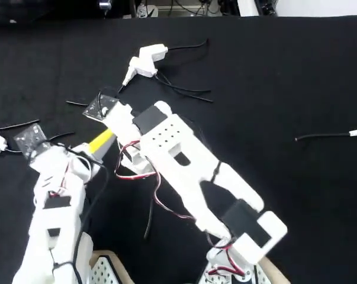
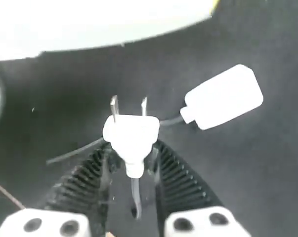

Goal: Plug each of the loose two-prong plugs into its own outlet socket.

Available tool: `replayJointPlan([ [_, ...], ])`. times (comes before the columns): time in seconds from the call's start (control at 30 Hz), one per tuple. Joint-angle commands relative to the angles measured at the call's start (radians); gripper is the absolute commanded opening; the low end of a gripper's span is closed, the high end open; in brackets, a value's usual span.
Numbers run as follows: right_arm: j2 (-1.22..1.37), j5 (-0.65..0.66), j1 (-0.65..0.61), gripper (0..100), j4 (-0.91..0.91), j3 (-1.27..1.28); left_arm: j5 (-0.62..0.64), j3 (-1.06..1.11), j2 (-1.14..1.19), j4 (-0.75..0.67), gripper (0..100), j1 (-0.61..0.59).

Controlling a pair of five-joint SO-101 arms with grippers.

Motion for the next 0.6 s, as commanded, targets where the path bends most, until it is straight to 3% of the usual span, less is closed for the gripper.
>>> replayJointPlan([
  [0.0, -0.067, 0.002, 0.003, 1.1, 0.057, -0.041, -0.003, 0.064, -0.176, -0.109, 54, 0.031],
  [0.1, -0.073, 0.002, 0.008, 1.1, 0.034, 0.005, -0.003, 0.136, -0.338, -0.120, 54, 0.062],
  [0.33, -0.076, 0.002, 0.008, 1.1, -0.006, 0.004, -0.011, 0.137, -0.629, 0.281, 54, 0.234],
  [0.57, -0.076, 0.002, 0.012, 1.1, 0.068, -0.122, -0.012, 0.137, -0.758, 0.479, 54, 0.234],
])
